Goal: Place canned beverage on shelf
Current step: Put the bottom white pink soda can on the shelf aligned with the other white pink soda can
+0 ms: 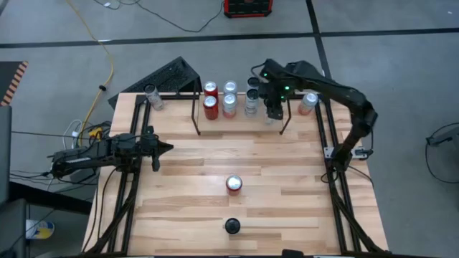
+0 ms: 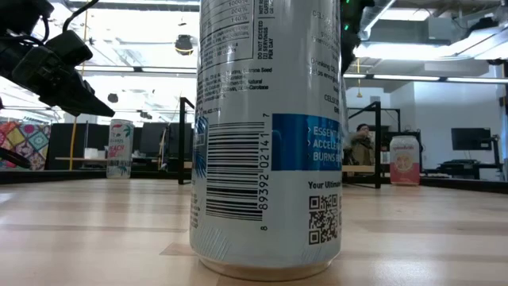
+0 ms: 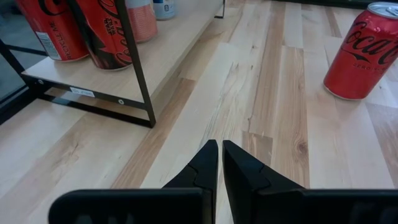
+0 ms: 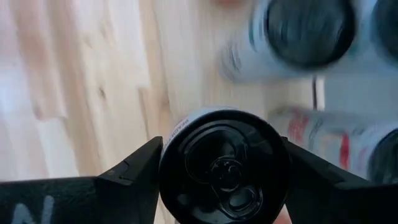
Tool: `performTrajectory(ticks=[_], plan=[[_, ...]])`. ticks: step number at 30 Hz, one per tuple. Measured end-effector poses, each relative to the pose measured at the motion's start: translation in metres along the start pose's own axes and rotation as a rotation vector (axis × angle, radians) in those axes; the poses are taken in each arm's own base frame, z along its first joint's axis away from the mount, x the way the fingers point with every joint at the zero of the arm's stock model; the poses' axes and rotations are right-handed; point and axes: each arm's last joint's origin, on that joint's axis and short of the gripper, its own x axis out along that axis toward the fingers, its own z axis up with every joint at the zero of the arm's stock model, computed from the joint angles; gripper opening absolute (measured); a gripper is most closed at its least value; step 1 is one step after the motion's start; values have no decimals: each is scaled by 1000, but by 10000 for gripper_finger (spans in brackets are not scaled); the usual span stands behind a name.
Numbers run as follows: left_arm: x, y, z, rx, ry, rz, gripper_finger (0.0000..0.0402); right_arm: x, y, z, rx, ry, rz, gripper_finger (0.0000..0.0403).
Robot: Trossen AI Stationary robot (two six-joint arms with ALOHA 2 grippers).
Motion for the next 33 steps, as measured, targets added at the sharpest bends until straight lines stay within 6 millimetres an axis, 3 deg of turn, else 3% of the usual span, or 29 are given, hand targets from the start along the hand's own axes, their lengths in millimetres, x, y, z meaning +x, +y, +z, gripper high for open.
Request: performTrajectory(ticks=[7, 13, 17, 22, 27, 33], plan=[[0, 0, 0, 0, 0, -1, 11, -37, 2, -26, 38, -249, -25, 254], [0, 0, 0, 0, 0, 0, 11, -35, 5, -34, 27, -253, -12, 255], [0, 0, 0, 0, 0, 0, 11, -24, 3, -30, -66, -216, 1, 255], [0, 0, 0, 0, -1, 0, 11, 6, -1, -22, -207, -98, 33, 255], [0, 0, 0, 0, 0, 0, 11, 33, -5, -15, -207, -22, 55, 255], [0, 0, 0, 0, 0, 0, 11, 44, -8, -12, -211, 9, 63, 255]])
